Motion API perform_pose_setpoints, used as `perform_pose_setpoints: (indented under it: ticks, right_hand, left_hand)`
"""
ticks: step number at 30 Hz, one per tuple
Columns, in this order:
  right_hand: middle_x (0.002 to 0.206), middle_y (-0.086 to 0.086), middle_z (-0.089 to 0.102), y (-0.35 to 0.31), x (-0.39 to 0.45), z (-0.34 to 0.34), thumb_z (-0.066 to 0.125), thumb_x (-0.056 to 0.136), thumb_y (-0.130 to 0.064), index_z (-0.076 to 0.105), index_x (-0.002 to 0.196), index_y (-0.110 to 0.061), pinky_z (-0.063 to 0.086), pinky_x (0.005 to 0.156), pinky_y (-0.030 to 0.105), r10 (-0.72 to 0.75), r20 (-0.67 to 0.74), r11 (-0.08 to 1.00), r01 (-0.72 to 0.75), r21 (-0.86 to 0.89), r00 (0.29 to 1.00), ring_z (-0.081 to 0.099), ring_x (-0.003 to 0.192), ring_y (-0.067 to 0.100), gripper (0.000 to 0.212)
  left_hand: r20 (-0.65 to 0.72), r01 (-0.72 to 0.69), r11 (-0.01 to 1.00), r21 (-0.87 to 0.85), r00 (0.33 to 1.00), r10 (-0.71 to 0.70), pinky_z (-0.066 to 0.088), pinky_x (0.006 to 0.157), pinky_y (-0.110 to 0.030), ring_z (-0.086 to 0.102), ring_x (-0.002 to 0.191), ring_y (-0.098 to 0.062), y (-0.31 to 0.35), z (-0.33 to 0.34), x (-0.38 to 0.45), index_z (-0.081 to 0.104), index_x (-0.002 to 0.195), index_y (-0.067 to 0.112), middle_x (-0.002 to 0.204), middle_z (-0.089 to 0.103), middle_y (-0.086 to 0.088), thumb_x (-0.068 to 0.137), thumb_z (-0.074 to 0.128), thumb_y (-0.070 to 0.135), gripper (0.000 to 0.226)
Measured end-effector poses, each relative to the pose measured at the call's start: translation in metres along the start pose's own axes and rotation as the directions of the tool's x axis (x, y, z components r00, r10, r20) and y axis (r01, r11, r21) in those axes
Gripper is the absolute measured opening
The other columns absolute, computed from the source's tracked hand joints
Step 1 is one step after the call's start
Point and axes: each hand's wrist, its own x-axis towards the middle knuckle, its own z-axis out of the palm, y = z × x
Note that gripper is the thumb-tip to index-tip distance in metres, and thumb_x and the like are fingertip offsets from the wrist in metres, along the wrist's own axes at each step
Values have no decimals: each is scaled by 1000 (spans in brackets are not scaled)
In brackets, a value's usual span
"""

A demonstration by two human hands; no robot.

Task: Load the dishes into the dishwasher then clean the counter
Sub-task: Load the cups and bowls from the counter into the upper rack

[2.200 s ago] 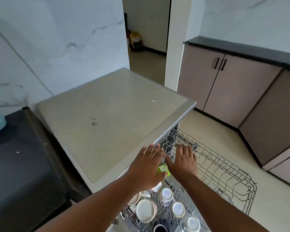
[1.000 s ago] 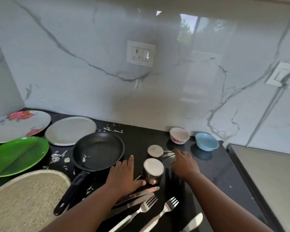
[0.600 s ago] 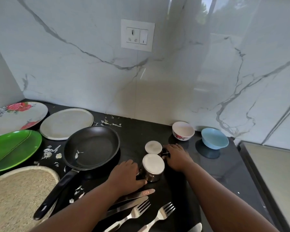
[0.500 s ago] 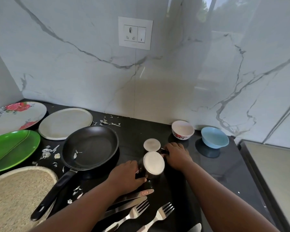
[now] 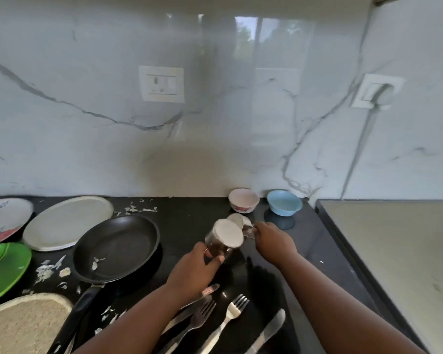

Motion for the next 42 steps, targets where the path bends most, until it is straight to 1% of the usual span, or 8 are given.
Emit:
perform_pose_setpoints:
  ticks: [4, 9, 15, 22, 30, 34, 39, 42]
  right_hand:
    - [119, 7, 61, 41, -62, -27, 40, 99, -38, 57, 120, -20, 48, 88, 38, 223, -112, 963, -201, 178, 968, 59, 106, 25, 32]
    - [124, 4, 65, 117, -165, -63, 59, 89, -49, 56, 131, -23, 48, 87, 34, 483, -201, 861, -421, 285, 852, 61, 109, 24, 50]
    - [131, 3, 62, 212, -303, -92, 63, 89, -44, 56, 132, -22, 43, 91, 30, 738, -263, 670, -632, 389, 621, 57, 119, 25, 49]
    - [115, 1, 68, 305, -473, -88, 61, 88, -46, 59, 127, -28, 42, 72, 27, 895, -232, 446, -759, 474, 381, 61, 93, 20, 44]
    - [128, -3, 64, 416, -631, -75, 56, 89, -52, 54, 132, -36, 49, 82, 28, 887, -105, 459, -842, 285, 449, 62, 110, 19, 46]
    - [119, -3, 67, 455, -665, -69, 53, 94, -47, 55, 130, -33, 48, 74, 25, 874, -15, 475, -846, 242, 486, 63, 94, 15, 39]
    - [111, -2, 68, 493, -659, -62, 53, 95, -44, 55, 128, -30, 40, 58, 21, 857, 35, 488, -832, 265, 514, 57, 78, 8, 36]
    - [97, -5, 65, 509, -648, -52, 52, 96, -42, 56, 123, -27, 37, 50, 18, 855, 62, 485, -835, 258, 516, 53, 67, 1, 31]
  left_hand:
    - [41, -7, 950, -311, 999, 21, 47, 65, -29, 60, 79, -13, 39, 28, -9, 54, 98, 24, 89, 63, 0, 91, 58, 48, 26]
    - [173, -99, 904, -416, 967, 186, 42, 65, -31, 57, 77, -14, 98, 87, -37, 55, 98, 21, 84, 61, 1, 92, 59, 45, 25]
    - [385, -251, 879, -405, 825, 413, 40, 59, -24, 56, 69, -10, 167, 165, -103, 54, 97, 20, 76, 59, 3, 91, 60, 44, 25]
    - [550, -364, 875, -318, 681, 483, 45, 67, -31, 61, 76, -13, 238, 283, -198, 55, 90, 21, 81, 65, 3, 87, 64, 46, 26]
    - [618, -174, 943, -285, 719, 319, 40, 70, -36, 58, 82, -30, 299, 456, -337, 56, 90, 12, 76, 59, -4, 98, 52, 31, 20]
    - [624, -79, 972, -221, 755, 204, 39, 73, -36, 57, 87, -31, 307, 505, -363, 54, 97, 14, 95, 63, -14, 101, 43, 26, 16]
    - [640, 33, 986, -164, 764, 81, 34, 51, -25, 50, 55, -18, 302, 529, -361, 58, 93, 4, 68, 59, -9, 100, 42, 44, 44]
    - [650, 193, 966, -173, 759, -35, 31, 45, -24, 43, 47, -12, 303, 549, -352, 59, 89, 6, 66, 57, -7, 96, 57, 31, 27]
